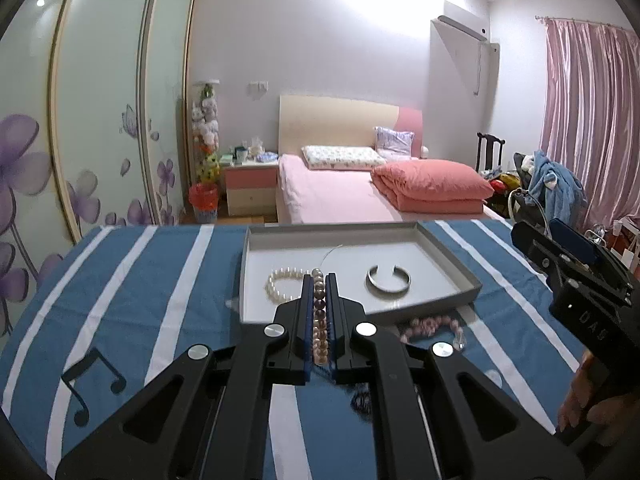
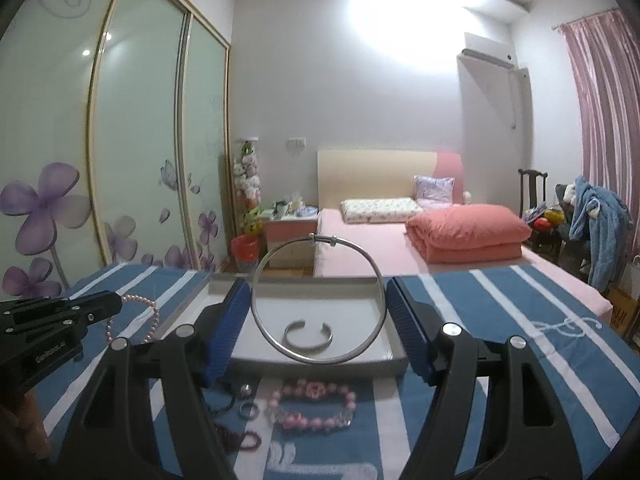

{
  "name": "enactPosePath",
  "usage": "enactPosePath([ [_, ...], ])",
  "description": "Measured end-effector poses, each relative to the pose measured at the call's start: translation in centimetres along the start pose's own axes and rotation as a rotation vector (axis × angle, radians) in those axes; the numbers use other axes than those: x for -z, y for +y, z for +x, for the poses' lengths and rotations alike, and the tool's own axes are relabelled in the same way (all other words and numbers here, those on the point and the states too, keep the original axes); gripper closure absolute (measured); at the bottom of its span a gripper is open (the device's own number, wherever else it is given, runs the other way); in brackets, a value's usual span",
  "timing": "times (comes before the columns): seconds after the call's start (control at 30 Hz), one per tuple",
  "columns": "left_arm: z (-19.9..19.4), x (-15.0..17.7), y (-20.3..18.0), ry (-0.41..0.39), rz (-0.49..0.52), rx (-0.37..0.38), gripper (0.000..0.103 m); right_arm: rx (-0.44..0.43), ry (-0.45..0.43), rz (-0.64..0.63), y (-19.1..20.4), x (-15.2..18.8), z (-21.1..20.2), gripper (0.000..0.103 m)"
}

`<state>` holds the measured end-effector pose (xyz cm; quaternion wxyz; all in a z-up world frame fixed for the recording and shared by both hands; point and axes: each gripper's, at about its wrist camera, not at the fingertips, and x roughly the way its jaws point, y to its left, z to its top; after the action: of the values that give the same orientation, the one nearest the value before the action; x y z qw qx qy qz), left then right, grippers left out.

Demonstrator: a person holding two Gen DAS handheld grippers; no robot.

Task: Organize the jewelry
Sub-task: 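Carry the pink pearls over the tray with the left tool while the right tool lowers the hoop, then open the left tool to drop the pink pearls while the right tool releases the hoop beside the cuff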

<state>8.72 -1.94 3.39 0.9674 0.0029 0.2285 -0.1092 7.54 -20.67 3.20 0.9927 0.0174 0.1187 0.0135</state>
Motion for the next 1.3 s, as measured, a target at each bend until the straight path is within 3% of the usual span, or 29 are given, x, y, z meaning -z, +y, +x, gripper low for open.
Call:
enactPosePath([
  [0.8,4.9,-3.1,-0.2,-0.040,-0.006,-0.047,0.097,0.017,-0.040,0.016,-0.1,-1.6,4.9,0.035],
  [1.3,10.7,-3.3,-0.4,0.028,-0.001,-0.053,0.097,0.022,0.110,0.028,-1.1,-0.5,13.5,0.035],
])
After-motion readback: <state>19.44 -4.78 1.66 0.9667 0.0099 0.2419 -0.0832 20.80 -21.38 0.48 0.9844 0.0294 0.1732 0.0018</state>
